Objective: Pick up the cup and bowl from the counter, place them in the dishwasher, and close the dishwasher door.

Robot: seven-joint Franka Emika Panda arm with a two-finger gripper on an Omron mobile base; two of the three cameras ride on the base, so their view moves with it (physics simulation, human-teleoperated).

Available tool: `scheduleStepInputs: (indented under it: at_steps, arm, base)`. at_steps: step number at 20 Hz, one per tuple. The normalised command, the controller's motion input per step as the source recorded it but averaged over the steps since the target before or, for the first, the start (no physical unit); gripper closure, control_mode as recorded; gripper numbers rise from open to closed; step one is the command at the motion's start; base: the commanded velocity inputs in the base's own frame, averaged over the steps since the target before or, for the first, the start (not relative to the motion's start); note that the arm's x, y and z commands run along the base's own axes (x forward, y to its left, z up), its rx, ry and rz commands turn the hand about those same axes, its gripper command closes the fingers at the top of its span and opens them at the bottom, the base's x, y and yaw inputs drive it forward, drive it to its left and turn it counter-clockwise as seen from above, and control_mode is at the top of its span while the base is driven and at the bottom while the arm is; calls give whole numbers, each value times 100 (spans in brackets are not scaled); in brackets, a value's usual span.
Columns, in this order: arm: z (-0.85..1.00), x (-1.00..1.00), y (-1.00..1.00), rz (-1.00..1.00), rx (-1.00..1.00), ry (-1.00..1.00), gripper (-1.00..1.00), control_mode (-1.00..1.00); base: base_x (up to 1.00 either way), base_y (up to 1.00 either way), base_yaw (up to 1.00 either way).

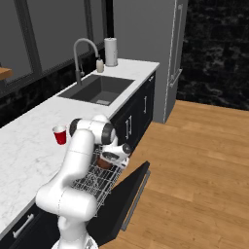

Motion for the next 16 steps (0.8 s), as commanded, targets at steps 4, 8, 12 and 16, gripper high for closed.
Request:
scheduleStepInputs:
  at_steps: [4, 8, 12, 16]
  arm:
    - [-74, 18, 2, 0, 0, -2, 100, -100]
    - [-73, 11, 0, 0, 0, 0, 100, -100]
    - [-74, 3, -19, 0, 0, 3, -100, -100]
    - [-77, -20, -86, 0, 0, 1, -100, -100]
  base:
    - [0, 0, 0]
    - [0, 0, 0]
    - [0, 0, 0]
    - [0, 0, 0]
